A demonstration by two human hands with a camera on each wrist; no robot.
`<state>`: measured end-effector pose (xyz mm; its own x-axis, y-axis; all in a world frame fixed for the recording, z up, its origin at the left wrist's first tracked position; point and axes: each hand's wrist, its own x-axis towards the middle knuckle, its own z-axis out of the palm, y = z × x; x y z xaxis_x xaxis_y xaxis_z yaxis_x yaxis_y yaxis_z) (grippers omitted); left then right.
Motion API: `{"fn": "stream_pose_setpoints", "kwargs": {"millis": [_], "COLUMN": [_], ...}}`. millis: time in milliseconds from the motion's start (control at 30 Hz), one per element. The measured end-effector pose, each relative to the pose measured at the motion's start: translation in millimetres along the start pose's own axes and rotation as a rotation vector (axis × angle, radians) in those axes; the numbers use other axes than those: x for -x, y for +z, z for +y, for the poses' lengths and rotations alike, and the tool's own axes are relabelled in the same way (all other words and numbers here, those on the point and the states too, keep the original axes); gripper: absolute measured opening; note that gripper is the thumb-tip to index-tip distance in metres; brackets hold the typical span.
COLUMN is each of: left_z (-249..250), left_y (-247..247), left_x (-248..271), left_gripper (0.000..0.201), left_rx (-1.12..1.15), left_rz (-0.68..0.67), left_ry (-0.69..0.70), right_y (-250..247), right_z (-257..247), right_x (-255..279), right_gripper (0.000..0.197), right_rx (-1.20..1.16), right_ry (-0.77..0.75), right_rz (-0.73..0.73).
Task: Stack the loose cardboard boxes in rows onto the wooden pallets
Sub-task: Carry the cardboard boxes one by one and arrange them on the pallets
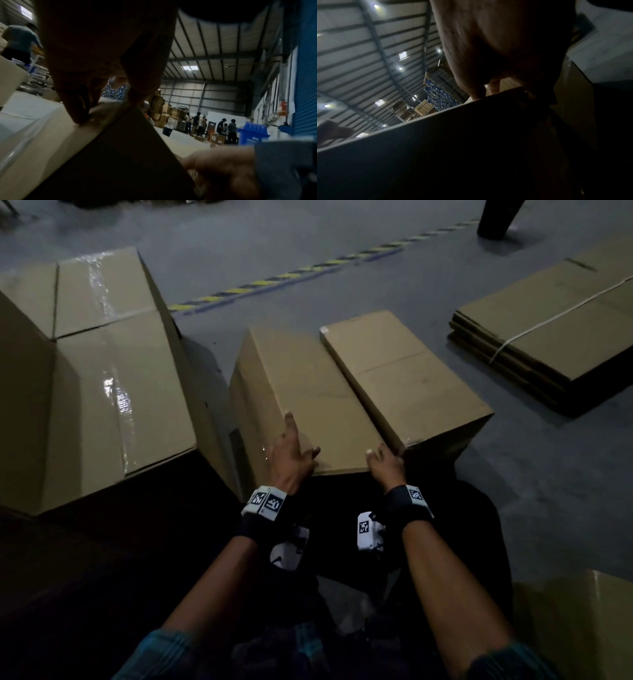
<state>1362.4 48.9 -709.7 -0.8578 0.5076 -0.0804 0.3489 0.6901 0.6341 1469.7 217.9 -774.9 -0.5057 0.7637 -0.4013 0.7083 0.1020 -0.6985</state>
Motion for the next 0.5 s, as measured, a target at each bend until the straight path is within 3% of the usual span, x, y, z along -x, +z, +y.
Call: {"fn": "stream_pose_setpoints", "kwargs": {"millis": [133,267,300,400,433,500], "left_z": [7,3,1,-6,-9,-17], "left_y": [7,19,22,23,22,21], "left_x": [-1,-3,-3,-5,-6,-8], "left_gripper": [0.075,0.069,0.069,0.070,0.071,0.075], "left_rx": [0.009,0.093,0.157,0.428,0.491,0.588], "left_rz": [0.023,-0.037,-0.064,-0.099,-0.095,-0.079], "left_ry": [0.059,0.248,0.261,0.209,0.191,0.165], "right_y": [-2,-8,-9,-9,-9,-11], "right_z": [-3,-16,-21,-25,-26,-28], "right_x": [5,18,23,30,34,42], "right_gripper": [0.034,0.029,0.035,0.080,0.088,0.084], "right_rx": [0.079,-0.038,-0.105,-0.237,-0.228,-0.152], "right_ry": [-0.082,-0.241,-0.260,-0.334,-0.365,-0.438], "right_rz": [0.074,0.088,0.051,0.010,0.001,0.031]}}
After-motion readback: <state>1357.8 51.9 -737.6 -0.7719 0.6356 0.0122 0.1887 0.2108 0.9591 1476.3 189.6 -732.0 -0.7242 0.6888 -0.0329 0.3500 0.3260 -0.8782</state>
